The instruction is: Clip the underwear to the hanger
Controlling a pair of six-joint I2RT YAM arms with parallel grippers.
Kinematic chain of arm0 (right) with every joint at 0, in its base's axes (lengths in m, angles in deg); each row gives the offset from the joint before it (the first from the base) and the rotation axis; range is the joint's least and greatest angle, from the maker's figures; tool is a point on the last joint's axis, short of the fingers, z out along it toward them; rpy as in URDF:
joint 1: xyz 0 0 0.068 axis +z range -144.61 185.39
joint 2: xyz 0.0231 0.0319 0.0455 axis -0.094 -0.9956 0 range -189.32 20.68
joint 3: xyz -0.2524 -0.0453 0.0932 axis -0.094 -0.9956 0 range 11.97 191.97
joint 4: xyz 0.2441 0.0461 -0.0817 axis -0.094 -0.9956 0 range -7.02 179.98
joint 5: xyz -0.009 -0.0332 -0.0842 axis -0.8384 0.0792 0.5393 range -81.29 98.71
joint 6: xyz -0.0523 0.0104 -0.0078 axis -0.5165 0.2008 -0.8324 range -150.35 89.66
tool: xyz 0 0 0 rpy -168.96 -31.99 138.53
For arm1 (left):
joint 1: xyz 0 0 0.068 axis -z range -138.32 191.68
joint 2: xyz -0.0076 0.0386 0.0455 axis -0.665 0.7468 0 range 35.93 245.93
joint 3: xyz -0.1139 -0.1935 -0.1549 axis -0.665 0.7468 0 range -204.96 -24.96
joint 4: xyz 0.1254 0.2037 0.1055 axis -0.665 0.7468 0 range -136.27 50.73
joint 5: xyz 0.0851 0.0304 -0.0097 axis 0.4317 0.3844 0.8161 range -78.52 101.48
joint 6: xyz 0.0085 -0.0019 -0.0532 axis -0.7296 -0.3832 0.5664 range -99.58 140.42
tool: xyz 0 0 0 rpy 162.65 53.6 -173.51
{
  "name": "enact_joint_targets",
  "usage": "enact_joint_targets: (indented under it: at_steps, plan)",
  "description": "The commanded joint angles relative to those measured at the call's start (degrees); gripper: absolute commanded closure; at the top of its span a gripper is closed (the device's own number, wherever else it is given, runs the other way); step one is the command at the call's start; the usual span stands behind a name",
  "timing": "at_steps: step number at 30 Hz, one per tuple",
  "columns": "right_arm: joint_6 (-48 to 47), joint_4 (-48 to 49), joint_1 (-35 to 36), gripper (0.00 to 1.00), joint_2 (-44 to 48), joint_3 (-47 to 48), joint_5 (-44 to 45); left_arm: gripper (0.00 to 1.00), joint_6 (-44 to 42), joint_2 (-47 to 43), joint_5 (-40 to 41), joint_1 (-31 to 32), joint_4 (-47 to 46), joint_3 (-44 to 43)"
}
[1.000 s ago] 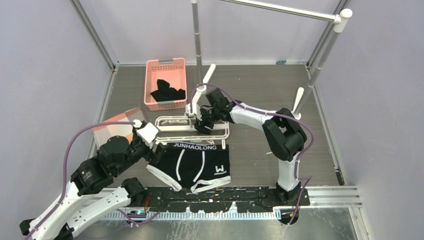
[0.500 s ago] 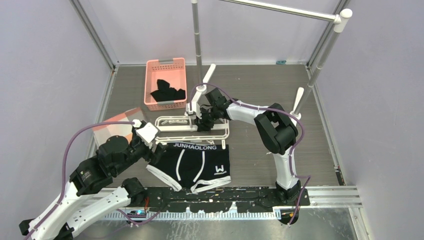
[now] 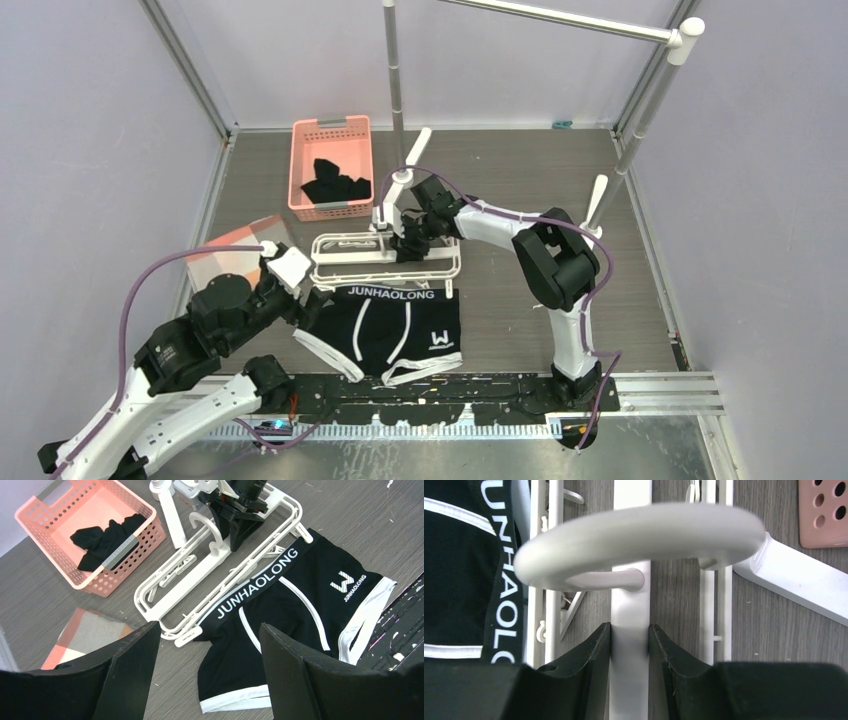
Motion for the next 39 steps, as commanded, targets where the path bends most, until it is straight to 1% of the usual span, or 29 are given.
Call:
enact_joint_targets:
  at_steps: [1, 7, 13, 18, 22, 26, 31, 33, 36, 39]
  plan:
    - [-2.1, -0.6, -0.7, 0.99, 10.0, 0.8, -1.1, 0.26, 0.1, -1.4, 0.7, -0.3, -0.8, -3.9]
    - [-4.1, -3.5, -1.5, 0.99, 18.2, 0.0, -0.2, 0.26, 0.2, -2.2, -0.4, -0.3, -1.3, -5.8]
    - [-4.8, -3.9, -2.6, 0.99, 25.6, -3.2, 0.0, 0.26, 0.1, -2.1, -1.4, -0.2, -2.3, -6.0]
    - [-5.2, -5.1, -4.1, 0.99, 29.9, -6.4, -0.6, 0.26, 0.2, -1.7, -2.2, -0.2, -3.0, -5.2]
    - [-5.2, -7.0, -5.8, 0.99, 30.4, -9.1, 0.3, 0.26, 0.3, -1.3, -2.4, -0.3, -3.4, -4.4]
    - [-3.3, -6.7, -7.7, 0.99, 28.4, -12.0, 1.5, 0.26, 0.9, -0.6, -1.8, -0.3, -3.5, -3.3]
    - [1.3, -0.9, -11.5, 0.99, 24.6, -12.9, 1.1, 0.25, 3.5, 0.1, -1.1, -0.2, -5.2, -0.6]
    - [3.1, 1.5, -12.6, 0.93, 23.2, -12.8, 1.3, 0.23, 4.8, 0.0, -0.7, -0.2, -6.7, 0.9]
    - [4.2, 2.5, -14.0, 0.80, 20.5, -11.0, 1.6, 0.23, 6.7, 0.3, -0.8, -0.3, -7.8, 2.4]
    - [4.8, 2.5, -14.7, 0.74, 19.4, -9.9, -0.3, 0.23, 7.2, 0.4, -0.7, -0.3, -7.9, 3.2]
